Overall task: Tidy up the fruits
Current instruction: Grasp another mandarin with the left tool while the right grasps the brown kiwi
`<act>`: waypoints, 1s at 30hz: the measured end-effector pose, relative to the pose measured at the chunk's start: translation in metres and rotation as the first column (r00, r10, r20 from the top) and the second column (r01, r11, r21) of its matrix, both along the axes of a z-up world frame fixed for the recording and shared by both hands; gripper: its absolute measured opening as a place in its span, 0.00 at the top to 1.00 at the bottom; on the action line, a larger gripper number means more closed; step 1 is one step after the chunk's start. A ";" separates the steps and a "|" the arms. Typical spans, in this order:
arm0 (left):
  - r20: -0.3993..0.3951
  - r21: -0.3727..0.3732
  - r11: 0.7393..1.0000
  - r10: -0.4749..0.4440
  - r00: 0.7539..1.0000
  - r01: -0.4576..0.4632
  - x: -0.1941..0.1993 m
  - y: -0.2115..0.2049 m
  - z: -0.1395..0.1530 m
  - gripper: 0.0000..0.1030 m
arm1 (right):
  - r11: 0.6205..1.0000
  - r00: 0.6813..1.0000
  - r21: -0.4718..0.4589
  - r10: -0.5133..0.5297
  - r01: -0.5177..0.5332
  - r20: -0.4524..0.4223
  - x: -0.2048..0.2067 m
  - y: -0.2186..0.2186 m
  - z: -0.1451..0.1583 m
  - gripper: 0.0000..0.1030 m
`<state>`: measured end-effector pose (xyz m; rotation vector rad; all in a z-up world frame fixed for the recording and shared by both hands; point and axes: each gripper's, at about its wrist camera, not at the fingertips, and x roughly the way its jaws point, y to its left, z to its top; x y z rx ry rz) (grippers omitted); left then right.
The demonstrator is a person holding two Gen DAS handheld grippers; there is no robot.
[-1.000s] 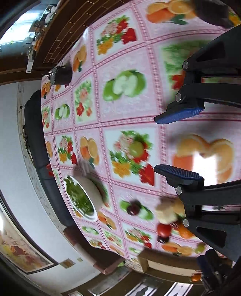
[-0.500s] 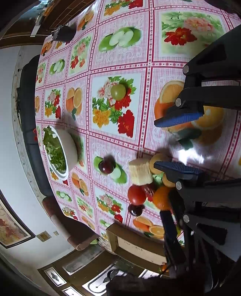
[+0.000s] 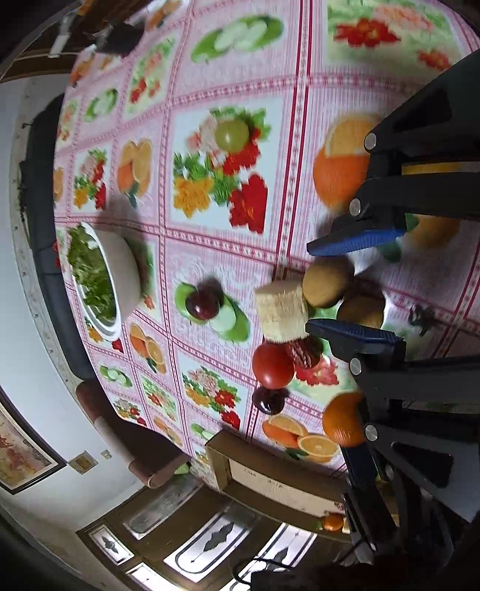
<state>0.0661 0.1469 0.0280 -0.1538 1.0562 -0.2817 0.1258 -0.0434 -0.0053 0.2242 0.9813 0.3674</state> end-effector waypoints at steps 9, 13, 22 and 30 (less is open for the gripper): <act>0.029 0.015 0.999 0.032 0.999 -0.033 -0.016 0.016 0.013 0.71 | 0.999 0.998 -0.011 -0.051 0.051 0.046 -0.023 -0.005 0.019 0.72; 0.040 0.026 0.998 0.048 0.998 -0.049 -0.024 0.023 0.017 0.71 | 0.999 0.997 -0.006 -0.044 0.044 0.060 -0.032 -0.002 0.028 0.72; 0.071 0.060 0.992 0.108 0.992 -0.112 -0.041 0.045 0.027 0.71 | 1.000 0.996 0.004 0.003 -0.003 0.092 -0.052 0.021 0.046 0.72; 0.118 0.115 0.976 0.173 0.978 -0.186 -0.059 0.073 0.036 0.71 | 0.997 0.991 0.004 0.071 -0.072 0.115 -0.070 0.054 0.059 0.72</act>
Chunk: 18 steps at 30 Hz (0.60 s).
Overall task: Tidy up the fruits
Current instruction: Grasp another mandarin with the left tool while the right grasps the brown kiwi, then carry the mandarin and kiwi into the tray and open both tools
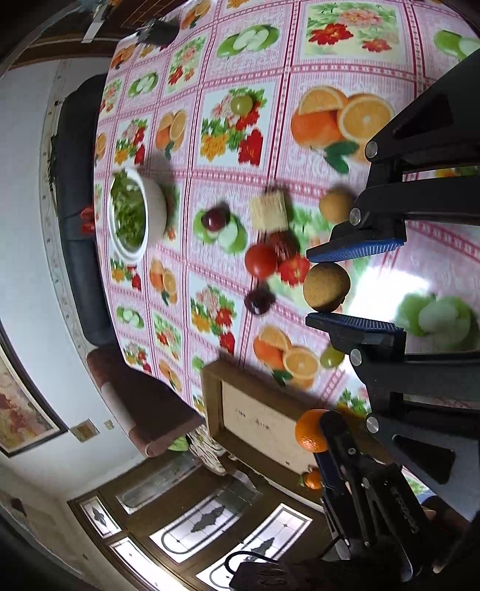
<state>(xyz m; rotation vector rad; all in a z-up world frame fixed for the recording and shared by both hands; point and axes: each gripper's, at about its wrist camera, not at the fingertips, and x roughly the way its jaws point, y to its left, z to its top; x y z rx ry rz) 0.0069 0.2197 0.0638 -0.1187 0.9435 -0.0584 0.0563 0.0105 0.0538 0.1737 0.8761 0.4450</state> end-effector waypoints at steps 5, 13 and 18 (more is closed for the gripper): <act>0.011 0.016 0.999 0.033 0.999 -0.034 -0.006 0.018 0.001 0.71 | 0.999 0.999 -0.004 0.044 -0.044 0.011 -0.007 0.023 0.006 0.73; 0.020 0.017 0.996 0.085 0.996 -0.085 -0.009 0.046 0.001 0.71 | 0.995 0.995 -0.023 0.100 -0.100 0.018 -0.012 0.055 0.011 0.73; 0.023 0.009 0.992 0.123 0.992 -0.123 -0.010 0.067 0.000 0.71 | 0.991 0.991 -0.028 0.134 -0.133 0.020 -0.013 0.072 0.012 0.73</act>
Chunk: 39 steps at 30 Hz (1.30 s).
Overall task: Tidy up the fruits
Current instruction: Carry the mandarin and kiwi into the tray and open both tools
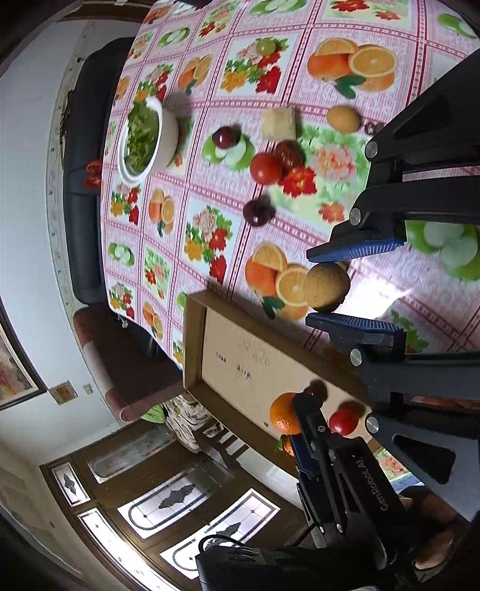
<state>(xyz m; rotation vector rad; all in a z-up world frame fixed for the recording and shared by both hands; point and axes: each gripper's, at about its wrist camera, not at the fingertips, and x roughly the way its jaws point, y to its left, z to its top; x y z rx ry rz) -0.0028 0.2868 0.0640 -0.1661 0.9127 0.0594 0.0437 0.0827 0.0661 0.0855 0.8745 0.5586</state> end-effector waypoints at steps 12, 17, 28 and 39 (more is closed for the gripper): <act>-0.022 -0.027 0.993 0.113 0.993 -0.114 0.007 0.060 -0.007 0.71 | 0.995 0.995 -0.013 0.102 -0.101 0.008 0.000 0.054 0.002 0.73; -0.054 -0.038 0.986 0.161 0.986 -0.163 0.024 0.083 -0.017 0.71 | 0.988 0.988 -0.024 0.151 -0.151 0.006 0.006 0.086 -0.001 0.73; -0.110 -0.031 0.977 0.205 0.973 -0.210 0.045 0.105 -0.036 0.71 | 0.967 0.973 -0.101 0.231 -0.233 -0.023 0.033 0.153 -0.028 0.73; -0.163 -0.048 0.976 0.200 0.966 -0.211 0.049 0.108 -0.045 0.69 | 0.954 0.963 -0.132 0.265 -0.269 -0.046 0.032 0.162 -0.045 0.70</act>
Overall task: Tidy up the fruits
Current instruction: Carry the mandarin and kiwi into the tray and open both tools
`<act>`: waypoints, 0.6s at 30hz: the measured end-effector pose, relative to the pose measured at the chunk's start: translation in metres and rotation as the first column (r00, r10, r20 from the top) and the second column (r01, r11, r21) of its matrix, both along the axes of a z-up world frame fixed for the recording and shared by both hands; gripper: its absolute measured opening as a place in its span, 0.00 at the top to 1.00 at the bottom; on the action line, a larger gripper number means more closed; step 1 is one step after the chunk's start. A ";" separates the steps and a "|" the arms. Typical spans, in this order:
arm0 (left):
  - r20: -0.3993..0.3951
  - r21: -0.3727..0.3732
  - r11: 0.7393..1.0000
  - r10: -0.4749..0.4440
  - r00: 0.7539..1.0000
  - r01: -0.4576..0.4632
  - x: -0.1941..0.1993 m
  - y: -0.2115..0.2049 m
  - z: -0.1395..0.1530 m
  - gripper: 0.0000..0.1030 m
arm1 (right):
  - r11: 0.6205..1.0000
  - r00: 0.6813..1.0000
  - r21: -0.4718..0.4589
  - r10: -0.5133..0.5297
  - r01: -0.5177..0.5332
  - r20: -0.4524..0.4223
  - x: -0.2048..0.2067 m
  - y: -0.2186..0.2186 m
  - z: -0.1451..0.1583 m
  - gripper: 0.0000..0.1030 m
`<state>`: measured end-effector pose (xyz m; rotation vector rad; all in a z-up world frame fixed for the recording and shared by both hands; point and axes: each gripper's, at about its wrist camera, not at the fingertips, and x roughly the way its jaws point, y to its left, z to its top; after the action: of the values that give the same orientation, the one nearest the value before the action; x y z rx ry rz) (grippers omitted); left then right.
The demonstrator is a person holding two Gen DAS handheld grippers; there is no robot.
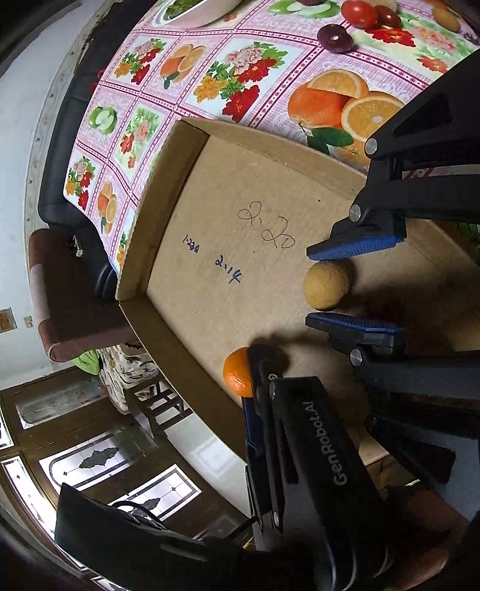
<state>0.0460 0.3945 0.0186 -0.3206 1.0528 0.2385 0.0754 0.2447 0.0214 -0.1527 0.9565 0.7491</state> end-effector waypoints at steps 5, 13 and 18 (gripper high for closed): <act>0.047 -0.026 0.999 0.021 0.999 -0.020 -0.010 0.001 0.014 0.57 | 0.999 0.999 0.034 -0.015 0.014 0.029 -0.003 -0.013 0.014 0.53; 0.119 -0.059 0.998 0.004 0.993 0.003 -0.027 -0.015 0.043 0.57 | 0.993 0.996 0.083 -0.087 0.087 0.000 -0.026 -0.072 0.041 0.30; 0.139 -0.073 0.995 -0.057 0.989 0.068 -0.028 -0.044 0.053 0.55 | 0.954 0.960 0.107 -0.280 0.280 -0.013 -0.036 -0.141 0.050 0.15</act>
<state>0.0183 0.3503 0.0716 -0.3681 0.9361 0.1179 0.0397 0.1042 0.0713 0.0771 0.9097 0.5360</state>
